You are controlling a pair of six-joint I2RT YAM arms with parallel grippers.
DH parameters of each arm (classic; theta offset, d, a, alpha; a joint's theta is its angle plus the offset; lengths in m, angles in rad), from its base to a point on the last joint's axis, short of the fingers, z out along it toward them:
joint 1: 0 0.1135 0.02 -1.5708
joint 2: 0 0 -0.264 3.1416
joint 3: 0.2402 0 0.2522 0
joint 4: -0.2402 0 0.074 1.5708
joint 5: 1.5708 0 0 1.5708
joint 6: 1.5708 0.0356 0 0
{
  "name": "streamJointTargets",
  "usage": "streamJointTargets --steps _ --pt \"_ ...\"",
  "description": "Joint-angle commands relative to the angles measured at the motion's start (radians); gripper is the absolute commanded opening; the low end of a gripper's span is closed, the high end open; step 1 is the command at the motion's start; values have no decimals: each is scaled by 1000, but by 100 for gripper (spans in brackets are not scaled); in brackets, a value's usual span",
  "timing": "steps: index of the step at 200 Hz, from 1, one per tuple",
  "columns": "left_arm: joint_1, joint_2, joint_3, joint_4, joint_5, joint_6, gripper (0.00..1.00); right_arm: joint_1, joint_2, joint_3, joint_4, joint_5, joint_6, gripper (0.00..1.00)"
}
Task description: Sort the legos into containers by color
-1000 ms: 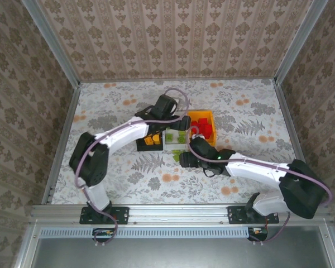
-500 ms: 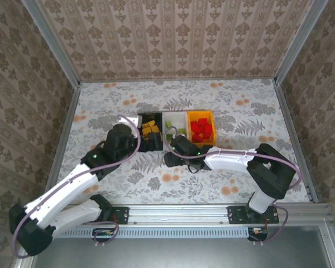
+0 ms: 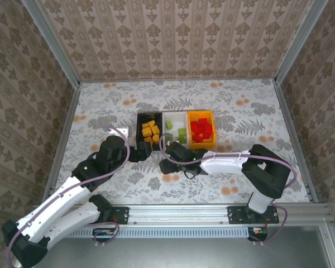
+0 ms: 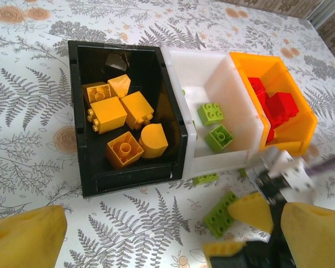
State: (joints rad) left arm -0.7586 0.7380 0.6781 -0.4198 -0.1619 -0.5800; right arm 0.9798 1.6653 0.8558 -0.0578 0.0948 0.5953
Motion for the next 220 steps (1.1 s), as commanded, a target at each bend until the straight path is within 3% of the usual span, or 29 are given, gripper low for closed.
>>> streamJointTargets --steps 1,30,50,82,114,170,220 --pt "-3 23 -16 6 10 22 100 43 -69 -59 -120 -17 35 78" --pt "-26 91 -23 28 12 43 100 45 -217 -111 -94 30 28 79" --pt "-90 164 -19 67 11 77 100 43 -348 -164 -83 95 41 80" --pt "-227 404 60 82 40 189 100 -4 -511 -240 -155 169 55 81" --pt "-279 633 131 74 113 310 100 -92 -646 -301 -199 140 65 82" --pt "-351 840 219 100 94 437 90 -161 -751 -330 -246 123 57 83" --pt "-374 934 259 101 120 456 81 -199 -798 -335 -264 117 45 83"
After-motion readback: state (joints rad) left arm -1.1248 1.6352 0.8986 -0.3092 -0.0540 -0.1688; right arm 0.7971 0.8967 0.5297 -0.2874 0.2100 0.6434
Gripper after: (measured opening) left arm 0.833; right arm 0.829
